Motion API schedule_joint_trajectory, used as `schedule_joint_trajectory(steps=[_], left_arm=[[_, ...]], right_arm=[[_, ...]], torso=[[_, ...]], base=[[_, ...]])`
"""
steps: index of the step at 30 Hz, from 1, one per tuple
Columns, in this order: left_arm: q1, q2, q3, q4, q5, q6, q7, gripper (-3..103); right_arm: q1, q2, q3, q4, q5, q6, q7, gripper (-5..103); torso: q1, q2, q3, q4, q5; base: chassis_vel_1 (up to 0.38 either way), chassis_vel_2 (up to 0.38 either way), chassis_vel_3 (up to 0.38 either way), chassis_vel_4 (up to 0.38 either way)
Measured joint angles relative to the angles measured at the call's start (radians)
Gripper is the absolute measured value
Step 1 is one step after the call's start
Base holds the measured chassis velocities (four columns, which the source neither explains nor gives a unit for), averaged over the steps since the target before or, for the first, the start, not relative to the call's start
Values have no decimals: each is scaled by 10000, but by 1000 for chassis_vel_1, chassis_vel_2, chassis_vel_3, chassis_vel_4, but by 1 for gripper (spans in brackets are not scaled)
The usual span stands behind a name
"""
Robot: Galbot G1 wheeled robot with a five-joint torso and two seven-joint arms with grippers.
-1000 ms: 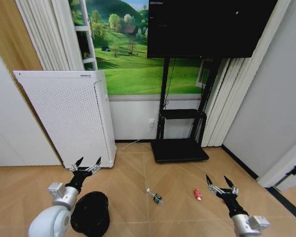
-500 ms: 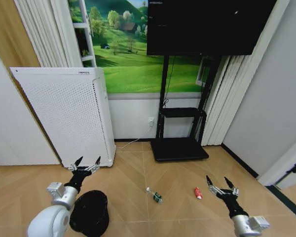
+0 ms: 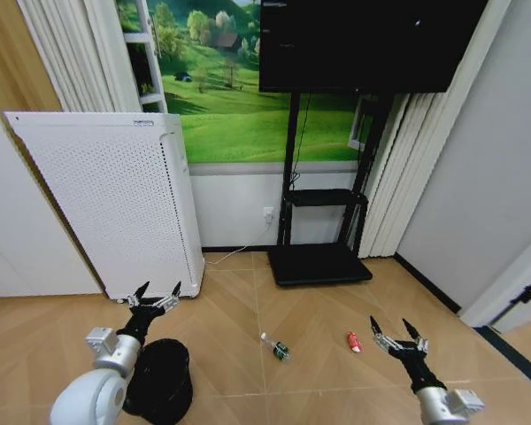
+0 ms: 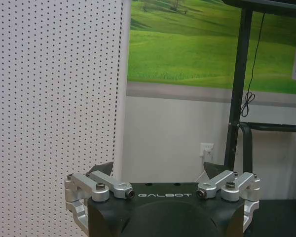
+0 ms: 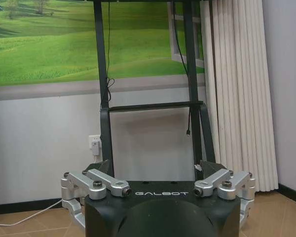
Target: Pick up the trash bin and place the garbage on the floor into it.
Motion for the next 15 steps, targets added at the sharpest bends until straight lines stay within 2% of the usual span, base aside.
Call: schedule_joint_trajectory(steps=[15], left_arm=[[-30, 12, -1, 37, -11, 0, -2, 100]], right_arm=[[32, -13, -13, 18, -12, -19, -6, 100]], torso=[[-137, -538, -400, 0, 0]], base=[[0, 0, 0, 0]])
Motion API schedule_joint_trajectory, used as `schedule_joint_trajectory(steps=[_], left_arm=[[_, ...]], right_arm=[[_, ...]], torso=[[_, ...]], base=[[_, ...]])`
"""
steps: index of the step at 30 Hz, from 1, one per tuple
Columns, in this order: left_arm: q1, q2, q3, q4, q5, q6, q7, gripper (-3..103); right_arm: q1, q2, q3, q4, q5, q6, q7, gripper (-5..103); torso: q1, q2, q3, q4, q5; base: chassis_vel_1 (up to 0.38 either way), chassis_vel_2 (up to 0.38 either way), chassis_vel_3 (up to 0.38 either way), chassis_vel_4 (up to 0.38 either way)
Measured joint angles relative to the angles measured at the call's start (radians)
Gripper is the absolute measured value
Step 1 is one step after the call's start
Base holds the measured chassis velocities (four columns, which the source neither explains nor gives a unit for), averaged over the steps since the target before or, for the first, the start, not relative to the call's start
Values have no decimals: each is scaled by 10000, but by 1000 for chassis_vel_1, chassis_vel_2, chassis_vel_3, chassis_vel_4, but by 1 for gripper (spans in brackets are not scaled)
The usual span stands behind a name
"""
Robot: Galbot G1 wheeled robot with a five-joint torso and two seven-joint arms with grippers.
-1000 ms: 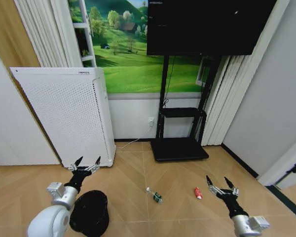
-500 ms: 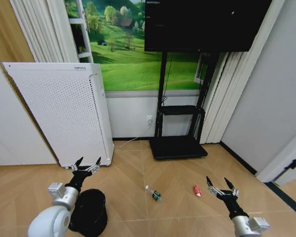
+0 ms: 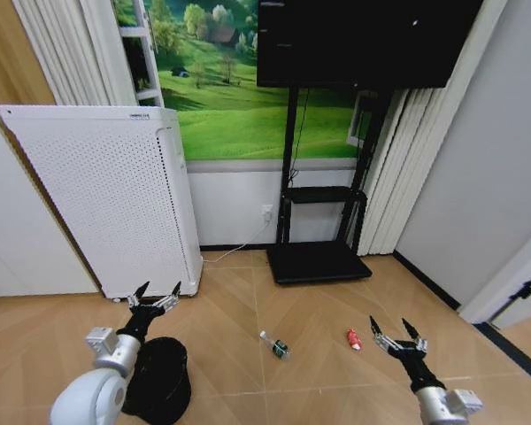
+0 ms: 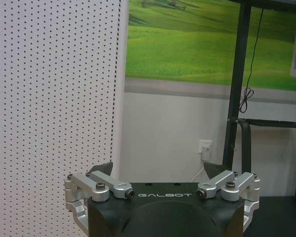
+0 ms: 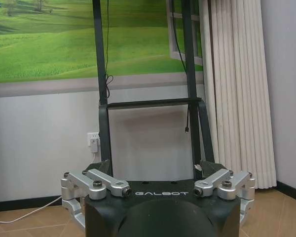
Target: Pick up the trash bin and place the garbage on the floor into it.
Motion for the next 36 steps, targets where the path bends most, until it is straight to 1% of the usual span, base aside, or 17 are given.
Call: schedule_joint_trajectory(steps=[3, 5, 8, 14, 21, 24, 27, 36], left_arm=[[-3, -33, 6, 37, 7, -3, 0, 100], [-3, -36, 7, 42, 9, -4, 0, 100], [-13, -48, 10, 81, 26, -18, 5, 100], [-40, -35, 7, 105, 25, -20, 6, 100], [-42, -64, 9, 125, 40, -46, 12, 100], [-41, -64, 9, 128, 43, -49, 12, 100], [-45, -62, -4, 129, 44, -55, 14, 100], [-37, -78, 6, 133, 67, -138, 32, 100]], right_arm=[[1, 1, -3, -2, -9, -4, 0, 100], [1, 2, -4, -3, -12, -4, 0, 100], [12, 8, -10, -16, -23, -5, -1, 100], [24, 23, -16, -17, -37, -7, -1, 100], [16, 31, -18, -17, -45, -9, -3, 100], [13, 31, -16, -16, -45, -9, -3, 100], [17, 31, -11, -17, -45, -6, -4, 100], [18, 38, -2, -13, -44, 6, -4, 100]], torso=[[-35, -165, -130, 0, 0], [-38, -184, -146, 0, 0], [-69, -349, -281, 0, 0], [-117, -546, -430, 0, 0], [-142, -856, -702, 0, 0], [-142, -903, -742, 0, 0], [-143, -1089, -909, 0, 0], [-144, -1168, -910, 0, 0]], base=[[0, 0, 0, 0], [0, 0, 0, 0], [0, 0, 0, 0], [0, 0, 0, 0], [0, 0, 0, 0], [0, 0, 0, 0], [0, 0, 0, 0], [0, 0, 0, 0]])
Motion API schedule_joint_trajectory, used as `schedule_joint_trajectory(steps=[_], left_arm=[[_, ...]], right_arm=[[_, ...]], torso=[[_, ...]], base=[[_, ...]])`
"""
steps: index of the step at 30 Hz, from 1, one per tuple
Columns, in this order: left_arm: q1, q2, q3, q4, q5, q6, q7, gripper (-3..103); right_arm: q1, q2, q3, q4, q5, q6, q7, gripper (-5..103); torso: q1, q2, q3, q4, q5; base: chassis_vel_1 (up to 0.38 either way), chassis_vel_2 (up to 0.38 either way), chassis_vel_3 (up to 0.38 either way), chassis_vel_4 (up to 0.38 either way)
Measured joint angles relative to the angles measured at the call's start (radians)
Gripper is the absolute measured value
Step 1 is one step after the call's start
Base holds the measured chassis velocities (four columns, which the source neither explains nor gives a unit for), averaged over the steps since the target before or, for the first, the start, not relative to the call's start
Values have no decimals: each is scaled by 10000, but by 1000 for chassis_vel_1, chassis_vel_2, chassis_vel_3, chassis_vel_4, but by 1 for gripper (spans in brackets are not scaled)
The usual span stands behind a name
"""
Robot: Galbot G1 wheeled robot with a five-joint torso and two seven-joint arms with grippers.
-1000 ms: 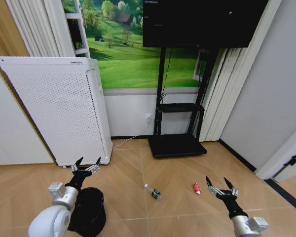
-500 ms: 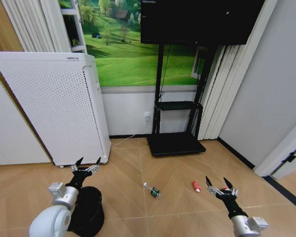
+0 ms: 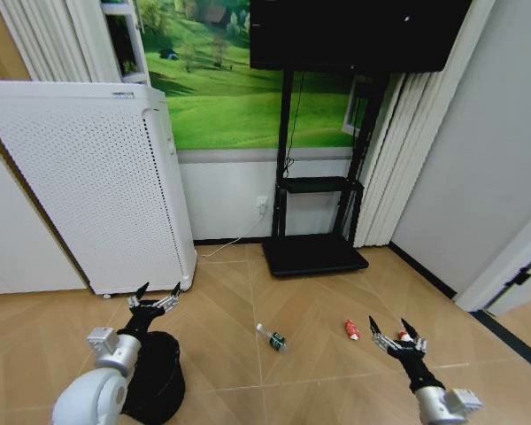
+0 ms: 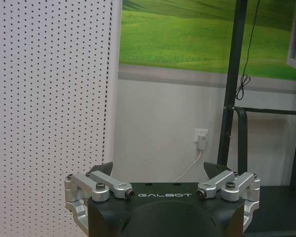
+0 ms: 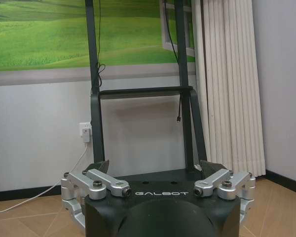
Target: Pick up the trash bin and place the garbage on the floor into it.
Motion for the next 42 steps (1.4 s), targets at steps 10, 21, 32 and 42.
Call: schedule_joint_trajectory(steps=[10, 21, 32, 42], left_arm=[[64, -77, 9, 76, 81, -323, 148, 100], [314, -369, -177, -30, 68, 1268, -1042, 100], [400, -266, -363, -710, -4636, 4143, -8492, 100], [1517, 17, -1544, -262, -2873, 4233, -6026, 100]], right_arm=[[-32, -1, 18, -29, 16, 49, -5, 100], [23, -52, 24, -108, 56, 52, -12, 100], [72, -82, -26, -447, 61, 171, -32, 100], [93, -123, -58, -740, 65, 319, -36, 100]], torso=[[0, 35, 0, 0, 0], [-1, 70, 0, 1, 0], [-2, 89, 0, -1, -1], [-2, 102, 0, 3, -1]], base=[[0, 0, 0, 0], [0, 0, 0, 0], [0, 0, 0, 0], [0, 0, 0, 0]])
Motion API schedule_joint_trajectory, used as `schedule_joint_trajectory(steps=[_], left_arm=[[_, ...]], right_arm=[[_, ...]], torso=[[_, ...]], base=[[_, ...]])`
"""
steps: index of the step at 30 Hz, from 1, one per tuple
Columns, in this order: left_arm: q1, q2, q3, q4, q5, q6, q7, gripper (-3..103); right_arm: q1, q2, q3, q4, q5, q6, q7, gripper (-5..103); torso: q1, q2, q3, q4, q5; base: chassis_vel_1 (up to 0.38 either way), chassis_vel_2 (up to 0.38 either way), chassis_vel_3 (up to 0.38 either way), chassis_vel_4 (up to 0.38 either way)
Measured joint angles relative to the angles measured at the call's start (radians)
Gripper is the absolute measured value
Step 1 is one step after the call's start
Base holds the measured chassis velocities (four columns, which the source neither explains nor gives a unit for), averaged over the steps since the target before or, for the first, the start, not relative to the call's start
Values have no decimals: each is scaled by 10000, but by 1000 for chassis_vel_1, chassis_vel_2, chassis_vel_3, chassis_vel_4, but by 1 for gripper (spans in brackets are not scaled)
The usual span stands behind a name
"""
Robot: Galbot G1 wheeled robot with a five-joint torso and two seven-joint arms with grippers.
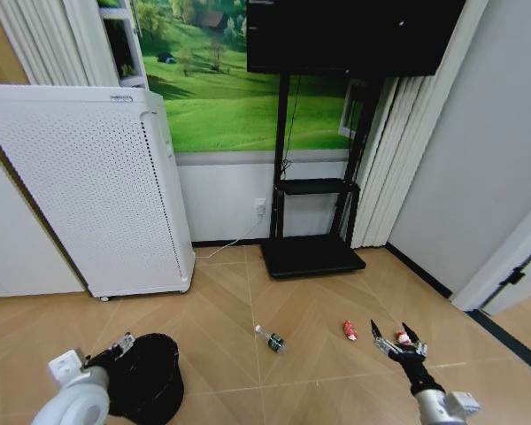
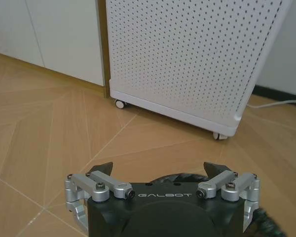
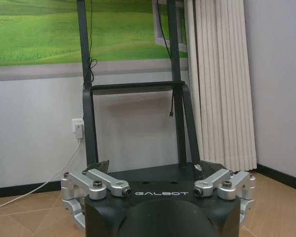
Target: Pick up the trash bin and place the garbage on the floor into it.
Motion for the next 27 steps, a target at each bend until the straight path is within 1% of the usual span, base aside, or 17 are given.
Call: schedule_joint_trajectory(steps=[1, 2, 3, 4, 6, 7, 8, 10, 12, 14, 19, 27], left_arm=[[0, 0, 0, 0, 0, 0, 0, 100], [127, 54, -204, 334, 441, -7, 611, 100], [162, 105, -283, 629, 564, -16, 844, 100], [162, 105, -283, 629, 564, -16, 844, 100], [126, 156, -319, 1166, 773, -34, 1192, 100], [126, 156, -319, 1166, 773, -34, 1192, 100], [65, 154, -273, 1429, 902, -41, 1311, 100], [-79, 73, -137, 1831, 1171, -50, 1555, 100], [-145, 37, -104, 1944, 1246, -52, 1656, 100], [-382, -42, 17, 2236, 1357, -63, 1879, 100], [-511, -88, 156, 2405, 1424, -68, 1892, 100], [-290, -198, 183, 2577, 1469, -76, 1811, 100]], right_arm=[[0, 0, 0, 0, 0, 0, 0, 100], [-16, 3, -9, -41, -1, 35, 0, 100], [-23, 2, -13, -75, -3, 61, -2, 100], [-23, 2, -13, -75, -3, 61, -2, 100], [-24, -1, -28, -153, -13, 108, -3, 100], [-24, -1, -28, -153, -13, 108, -3, 100], [-18, -3, -34, -176, -20, 115, -3, 100], [-2, -4, -38, -180, -23, 116, -2, 100], [5, -3, -36, -180, -23, 115, 0, 100], [21, -3, -23, -177, -23, 105, 10, 100], [23, -14, -6, -172, -26, 81, 24, 100], [108, 13, -24, -243, -130, -13, 46, 100]], torso=[[0, 0, 0, 0, 0], [0, 2, 0, 0, 1], [0, 3, 0, 1, 0], [0, 3, 0, 1, 0], [0, 4, 0, -4, -1], [0, 4, 0, -4, -1], [0, 4, 0, -5, 0], [0, 5, 0, -4, 0], [0, 6, 0, -2, -2], [0, 7, 0, -4, 0], [0, 9, 0, -5, 0], [0, 12, 1, -3, 1]], base=[[0, 0, 0, 0], [0, 0, 0, 0], [0, 0, 0, 0], [0, 0, 0, 0], [0, 0, 0, 0], [0, 0, 0, 0], [0, 0, 0, 0], [0, 0, 0, 0], [0, 0, 0, 0], [0, 0, 0, 0], [0, 0, 0, 0], [0, 0, 0, 0]])
